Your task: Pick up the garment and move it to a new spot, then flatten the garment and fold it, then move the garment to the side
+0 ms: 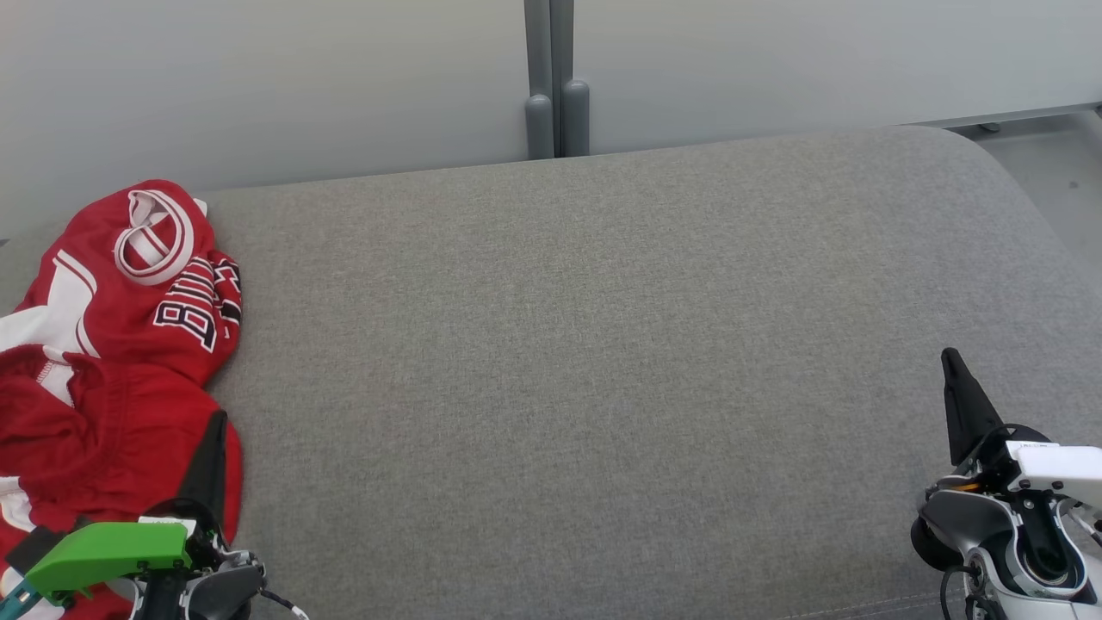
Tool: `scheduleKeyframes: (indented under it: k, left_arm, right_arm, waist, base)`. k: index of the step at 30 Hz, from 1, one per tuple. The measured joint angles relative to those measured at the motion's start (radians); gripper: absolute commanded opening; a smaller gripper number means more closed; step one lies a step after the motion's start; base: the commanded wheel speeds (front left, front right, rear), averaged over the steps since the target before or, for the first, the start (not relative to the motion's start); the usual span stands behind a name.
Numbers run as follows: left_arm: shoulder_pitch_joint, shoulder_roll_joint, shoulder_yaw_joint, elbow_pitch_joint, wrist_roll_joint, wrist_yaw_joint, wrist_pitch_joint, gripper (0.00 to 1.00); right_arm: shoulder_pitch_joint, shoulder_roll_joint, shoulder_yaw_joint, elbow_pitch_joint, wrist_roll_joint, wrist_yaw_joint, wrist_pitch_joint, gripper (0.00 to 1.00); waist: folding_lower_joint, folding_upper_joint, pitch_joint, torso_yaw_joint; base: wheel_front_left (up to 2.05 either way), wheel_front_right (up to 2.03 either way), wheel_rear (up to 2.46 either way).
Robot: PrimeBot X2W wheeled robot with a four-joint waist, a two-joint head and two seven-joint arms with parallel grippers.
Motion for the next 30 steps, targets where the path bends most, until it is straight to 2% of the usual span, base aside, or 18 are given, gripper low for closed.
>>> scheduleKeyframes:
  k: [30]
  left_arm:
    - [0.0,0.0,0.0,0.0,0.0,0.0,0.0,0.0]
  right_arm:
    - [0.0,0.0,0.0,0.0,0.0,0.0,0.0,0.0]
  waist:
    - [0.0,0.0,0.0,0.0]
  base:
    - [0.0,0.0,0.0]
